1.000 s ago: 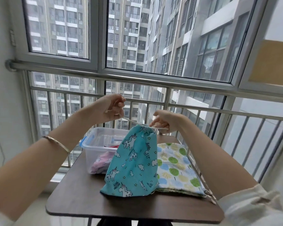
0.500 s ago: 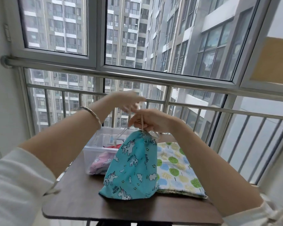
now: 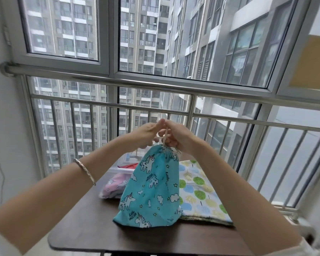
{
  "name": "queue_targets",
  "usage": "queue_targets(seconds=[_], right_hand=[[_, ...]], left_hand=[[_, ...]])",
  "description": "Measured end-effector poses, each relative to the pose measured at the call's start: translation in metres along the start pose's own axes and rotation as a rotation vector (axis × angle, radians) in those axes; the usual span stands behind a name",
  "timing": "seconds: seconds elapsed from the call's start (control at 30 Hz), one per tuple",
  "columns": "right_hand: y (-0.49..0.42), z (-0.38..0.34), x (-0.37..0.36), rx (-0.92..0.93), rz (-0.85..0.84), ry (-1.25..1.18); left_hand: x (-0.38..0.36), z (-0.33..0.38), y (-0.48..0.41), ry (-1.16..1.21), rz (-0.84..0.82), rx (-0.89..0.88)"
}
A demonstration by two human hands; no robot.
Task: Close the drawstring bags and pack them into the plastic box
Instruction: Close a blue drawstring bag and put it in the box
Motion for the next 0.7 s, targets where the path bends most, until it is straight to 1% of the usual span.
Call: queue_targets(seconds=[0.13, 0.23, 0.3, 0.37, 0.47, 0.57, 0.63, 0.7], right_hand=[[-0.002, -0.005, 0.010, 0.087, 0.105, 0.223], [-0.003, -0.013, 0.017, 0.152, 0.151, 0.312], [-0.003, -0.019, 0.017, 0.164, 0.136, 0.346], [-0.002, -0.021, 0.021, 0.111, 0.097, 0.368], [-0.001, -0.014, 0.026, -0.022, -0.021, 0.335], [0.007, -0.011, 0.025, -0.063, -0.145, 0.331], [0.010, -0.007, 0.026, -0.069, -0.155, 0.426], [0.011, -0.007, 0.029, -0.027, -0.072, 0.470]], left_hand=[[-0.001, -0.024, 0.001, 0.056, -0.078, 0.142], [-0.004, -0.024, 0.004, 0.169, -0.103, 0.164], [-0.004, -0.022, 0.004, 0.219, -0.104, 0.145], [-0.002, -0.020, 0.002, 0.255, -0.102, 0.123], [0.003, -0.021, 0.002, 0.300, -0.069, 0.144], [0.001, -0.022, 0.004, 0.406, -0.098, 0.190], [-0.002, -0.019, 0.006, 0.442, -0.131, 0.175], [0.000, -0.015, 0.007, 0.404, -0.125, 0.143]])
Point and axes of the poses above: each hand's wrist, its own y-axis away from the middle knuckle, its own x-axis out of the back of the hand, z = x × y, the point moved 8 cm from there along -y, towards the middle knuckle, and after that the axes turned 9 degrees about y, right-handed, at the moved point
